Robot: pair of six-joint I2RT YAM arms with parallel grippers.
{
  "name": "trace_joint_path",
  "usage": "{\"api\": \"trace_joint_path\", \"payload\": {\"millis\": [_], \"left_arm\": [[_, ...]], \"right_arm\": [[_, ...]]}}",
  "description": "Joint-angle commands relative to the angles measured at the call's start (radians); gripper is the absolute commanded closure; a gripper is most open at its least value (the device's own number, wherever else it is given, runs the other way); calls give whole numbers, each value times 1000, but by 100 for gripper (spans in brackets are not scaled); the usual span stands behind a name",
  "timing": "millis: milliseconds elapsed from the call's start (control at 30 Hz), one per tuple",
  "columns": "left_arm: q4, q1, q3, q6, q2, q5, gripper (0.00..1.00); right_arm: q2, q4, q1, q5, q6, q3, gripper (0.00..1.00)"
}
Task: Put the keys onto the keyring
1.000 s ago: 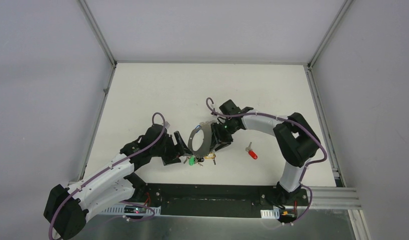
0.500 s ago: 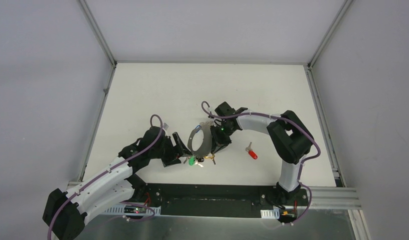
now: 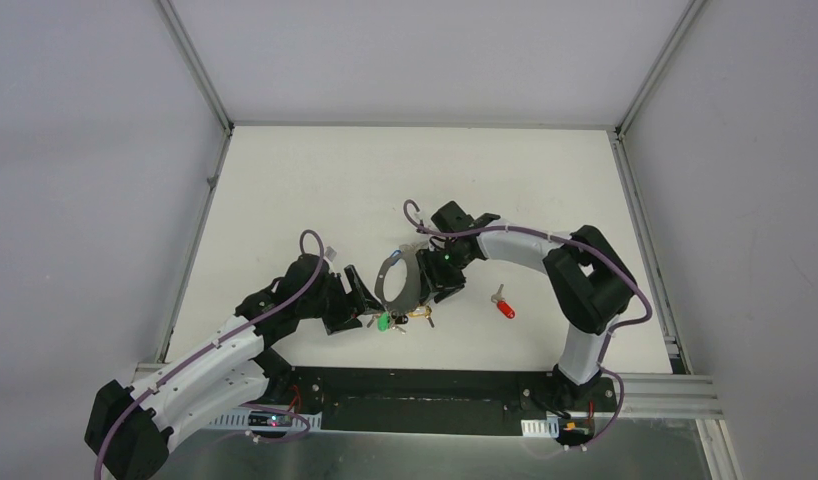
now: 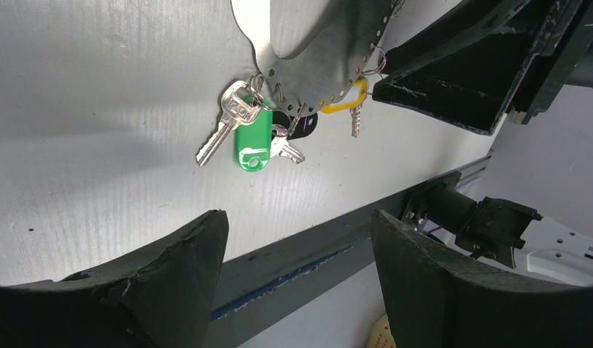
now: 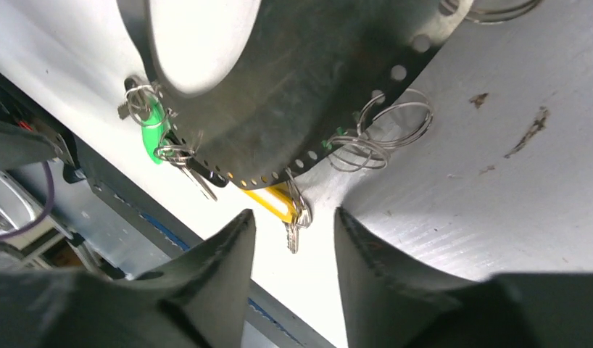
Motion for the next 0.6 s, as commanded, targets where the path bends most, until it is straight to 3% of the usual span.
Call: {"api": "trace_joint_path", "payload": {"millis": [0,100,367,433,567], "left_arm": [[33,-7,2,1,-16,12,26],[34,-7,3,1,-16,12,26],[32,-7,-3,3,-13,9,26],[32,-7,-6,2,-15,9,26],[32,-7,-10,4,-19,11,26]], "right_arm": [[-80,30,-1,9,-16,-20,50],[-74,44,-9,-1,-1,-19,49],[-5,91,-20,-65,19,-15,71],[10,94,-24,-78,20,-12,82],[15,86,-26,-59,11,-9,85]]}}
